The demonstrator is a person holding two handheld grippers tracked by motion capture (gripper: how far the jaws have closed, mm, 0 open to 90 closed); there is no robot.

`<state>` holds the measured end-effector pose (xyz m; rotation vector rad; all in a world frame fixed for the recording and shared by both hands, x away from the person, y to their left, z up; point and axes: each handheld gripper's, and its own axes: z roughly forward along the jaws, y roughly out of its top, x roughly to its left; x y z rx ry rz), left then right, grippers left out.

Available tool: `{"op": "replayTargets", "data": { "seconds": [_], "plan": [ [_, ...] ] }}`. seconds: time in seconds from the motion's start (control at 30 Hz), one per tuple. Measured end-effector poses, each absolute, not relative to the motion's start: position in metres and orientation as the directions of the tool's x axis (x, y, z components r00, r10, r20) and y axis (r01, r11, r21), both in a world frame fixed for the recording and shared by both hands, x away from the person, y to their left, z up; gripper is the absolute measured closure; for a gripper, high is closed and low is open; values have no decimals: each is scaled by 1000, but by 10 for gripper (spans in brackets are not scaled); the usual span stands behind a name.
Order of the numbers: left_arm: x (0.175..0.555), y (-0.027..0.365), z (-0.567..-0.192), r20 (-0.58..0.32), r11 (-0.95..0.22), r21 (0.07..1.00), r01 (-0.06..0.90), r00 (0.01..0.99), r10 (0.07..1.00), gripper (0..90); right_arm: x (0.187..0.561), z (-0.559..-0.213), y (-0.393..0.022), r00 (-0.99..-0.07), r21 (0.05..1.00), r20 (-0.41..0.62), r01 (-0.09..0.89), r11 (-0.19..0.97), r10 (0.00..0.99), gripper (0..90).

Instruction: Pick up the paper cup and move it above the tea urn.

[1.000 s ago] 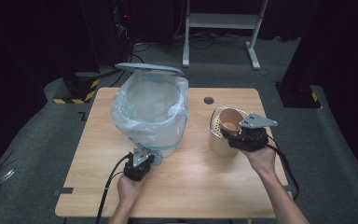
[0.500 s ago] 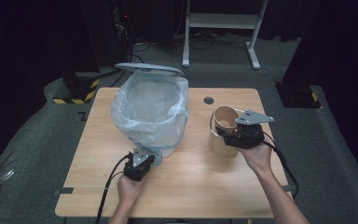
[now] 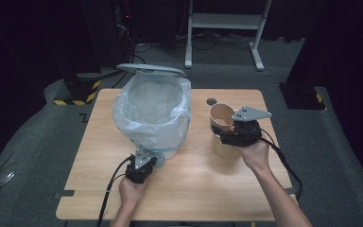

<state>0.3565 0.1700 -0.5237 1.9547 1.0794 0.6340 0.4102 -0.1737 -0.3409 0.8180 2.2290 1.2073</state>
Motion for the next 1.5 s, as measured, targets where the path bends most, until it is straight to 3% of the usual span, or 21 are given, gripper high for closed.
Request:
{"op": "replayTargets", "data": {
  "seconds": [1.5],
  "plan": [
    [357, 168, -524, 39, -317, 829, 461, 518, 854, 900, 419, -306, -123, -780, 880, -83, 234, 412, 620, 351]
  ]
}}
